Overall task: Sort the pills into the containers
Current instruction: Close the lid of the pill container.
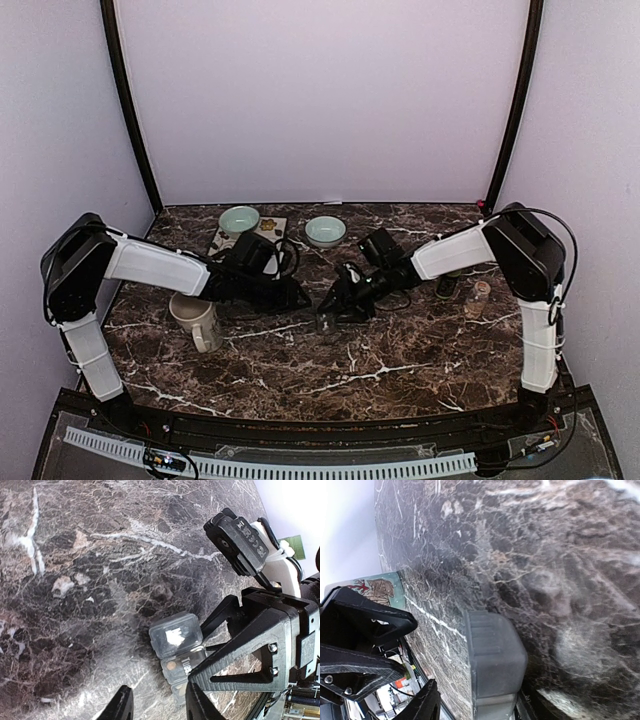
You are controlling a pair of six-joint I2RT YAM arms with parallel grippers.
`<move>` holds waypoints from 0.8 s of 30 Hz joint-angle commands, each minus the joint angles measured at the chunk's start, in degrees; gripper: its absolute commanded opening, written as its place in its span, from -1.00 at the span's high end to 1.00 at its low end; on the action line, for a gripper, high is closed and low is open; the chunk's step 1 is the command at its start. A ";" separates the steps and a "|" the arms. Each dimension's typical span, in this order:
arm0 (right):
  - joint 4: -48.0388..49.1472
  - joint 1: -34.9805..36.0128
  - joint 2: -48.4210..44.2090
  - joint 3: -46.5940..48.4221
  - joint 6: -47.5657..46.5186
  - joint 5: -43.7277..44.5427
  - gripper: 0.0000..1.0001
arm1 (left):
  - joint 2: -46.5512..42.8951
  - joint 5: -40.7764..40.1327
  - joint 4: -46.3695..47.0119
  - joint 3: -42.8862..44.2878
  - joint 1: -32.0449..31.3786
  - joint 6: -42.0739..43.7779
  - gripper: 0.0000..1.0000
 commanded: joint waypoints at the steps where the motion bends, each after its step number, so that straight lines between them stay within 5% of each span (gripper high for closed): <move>1: -9.55 -1.77 -0.41 -0.54 -3.42 8.13 0.00 | -0.39 0.32 -0.88 2.24 -0.02 1.74 0.21; 17: -25.49 -0.05 -8.42 4.62 -14.24 31.74 0.03 | 2.94 -2.25 -6.79 8.68 0.14 7.10 0.21; 20: -27.29 2.53 -10.06 4.38 -14.52 35.27 0.26 | 4.40 -3.01 -8.64 11.07 0.60 8.38 0.24; 24: -27.42 6.50 -12.17 1.83 -12.81 37.58 0.81 | 6.24 -2.72 -9.62 12.97 1.46 9.19 0.42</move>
